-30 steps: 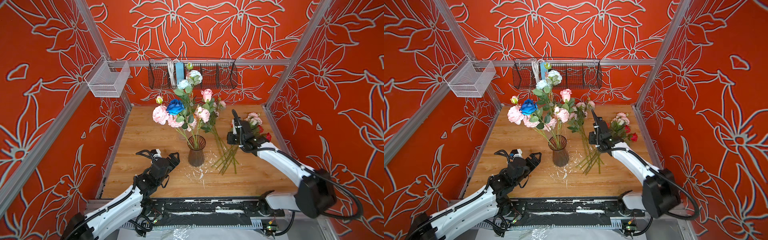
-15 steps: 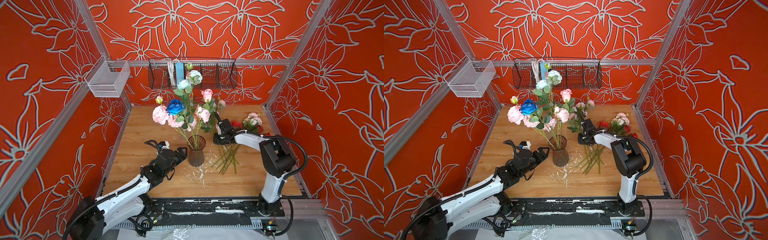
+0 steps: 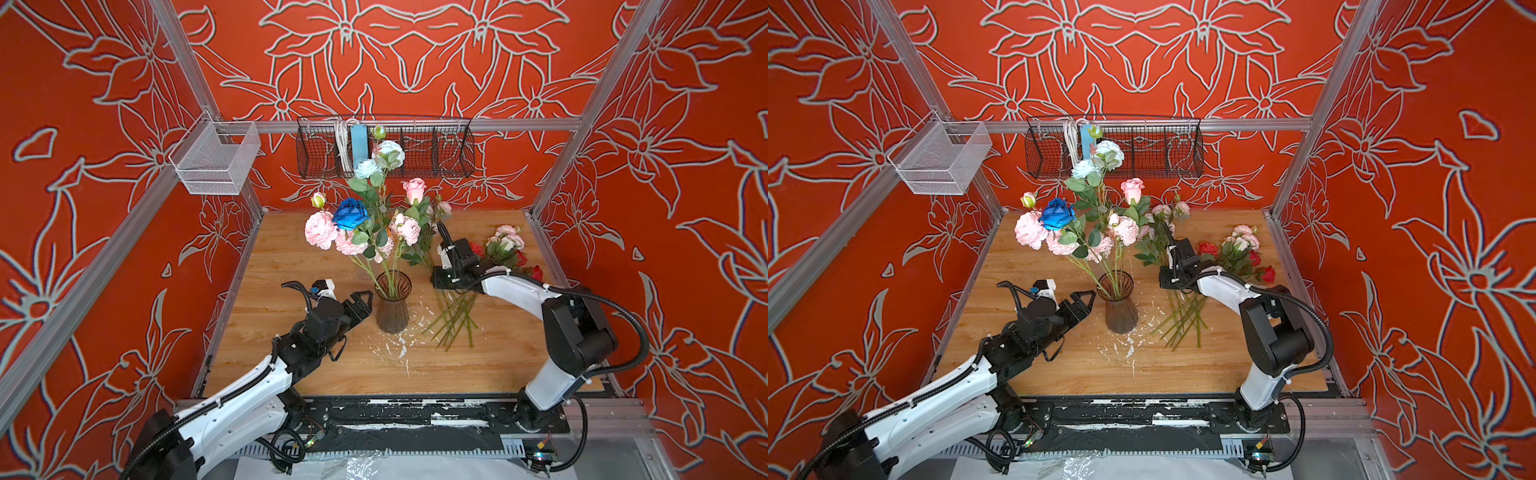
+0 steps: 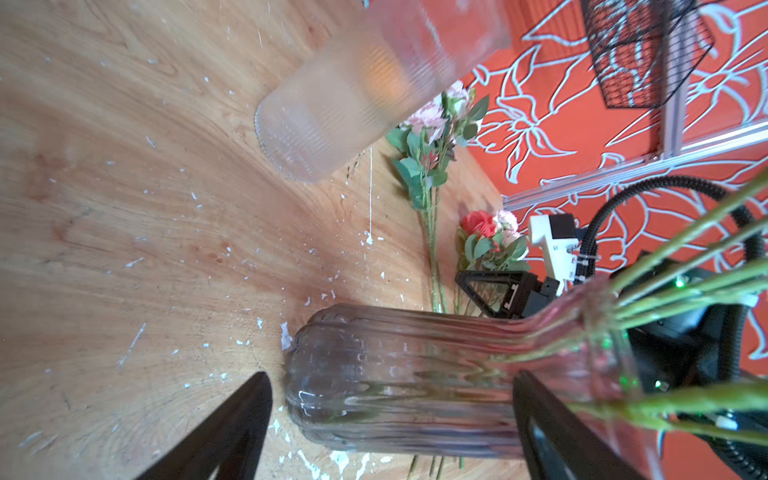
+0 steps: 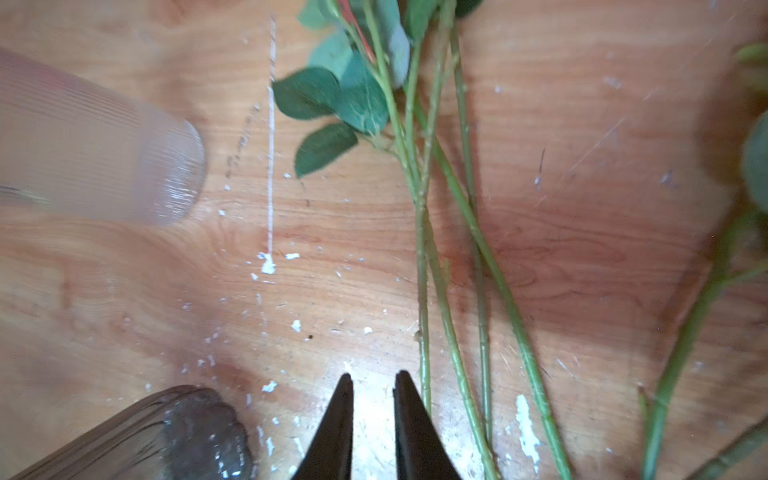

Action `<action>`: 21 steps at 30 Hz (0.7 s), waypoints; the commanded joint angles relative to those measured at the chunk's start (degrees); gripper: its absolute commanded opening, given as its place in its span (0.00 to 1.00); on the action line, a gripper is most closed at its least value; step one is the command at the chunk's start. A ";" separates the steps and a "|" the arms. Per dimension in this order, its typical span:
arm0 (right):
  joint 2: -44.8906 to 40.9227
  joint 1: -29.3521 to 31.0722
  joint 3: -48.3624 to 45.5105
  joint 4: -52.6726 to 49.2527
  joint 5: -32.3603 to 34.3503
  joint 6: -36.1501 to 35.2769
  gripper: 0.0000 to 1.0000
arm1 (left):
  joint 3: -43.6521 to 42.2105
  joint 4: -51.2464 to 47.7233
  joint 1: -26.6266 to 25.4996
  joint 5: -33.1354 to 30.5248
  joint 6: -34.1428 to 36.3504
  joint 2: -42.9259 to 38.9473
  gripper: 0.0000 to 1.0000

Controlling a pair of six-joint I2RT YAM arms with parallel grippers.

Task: Arrange the flowers into the vase
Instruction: 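Lower the right gripper onto the pink and red rose stems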

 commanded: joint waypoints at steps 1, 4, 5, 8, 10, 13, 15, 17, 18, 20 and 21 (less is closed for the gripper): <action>0.71 0.03 -1.04 -1.16 1.50 -0.71 0.25 | -2.49 -1.10 0.39 -3.98 -2.30 -4.34 0.90; 1.27 0.12 -1.53 -1.66 2.25 0.03 0.29 | -4.57 -1.80 0.39 -5.36 -3.71 -7.73 0.90; 1.36 0.12 -2.05 -1.09 2.16 0.39 0.29 | -4.89 -2.32 0.39 -5.63 -3.78 -8.53 0.90; 2.85 0.12 -1.41 -2.68 1.92 0.26 0.29 | -5.11 -4.09 0.39 -5.77 -4.25 -9.84 0.90; 3.49 0.12 -1.57 -2.92 1.42 0.08 0.28 | -5.34 -4.12 0.43 -5.35 -4.42 -10.37 0.90; 3.45 0.21 -2.42 -3.20 2.89 0.38 0.24 | -5.89 -4.40 0.39 -5.20 -4.61 -11.18 0.90; 2.79 0.21 -3.53 -2.25 3.22 0.61 0.22 | -6.25 -4.60 0.39 -5.74 -4.76 -11.80 0.90; 2.74 0.21 -3.80 -2.37 3.09 0.65 0.20 | -6.62 -4.73 0.39 -6.18 -4.35 -12.55 0.90; 2.89 0.21 -3.79 -2.37 2.83 0.53 0.20 | -6.63 -4.77 0.39 -6.33 -4.01 -12.86 0.90; 3.36 0.21 -3.66 -2.58 2.69 0.53 0.20 | -6.78 -4.78 0.41 -6.72 -3.77 -13.24 0.90; 3.54 0.22 -3.83 -2.28 2.48 0.62 0.20 | -6.87 -4.56 0.39 -6.88 -3.73 -13.27 0.90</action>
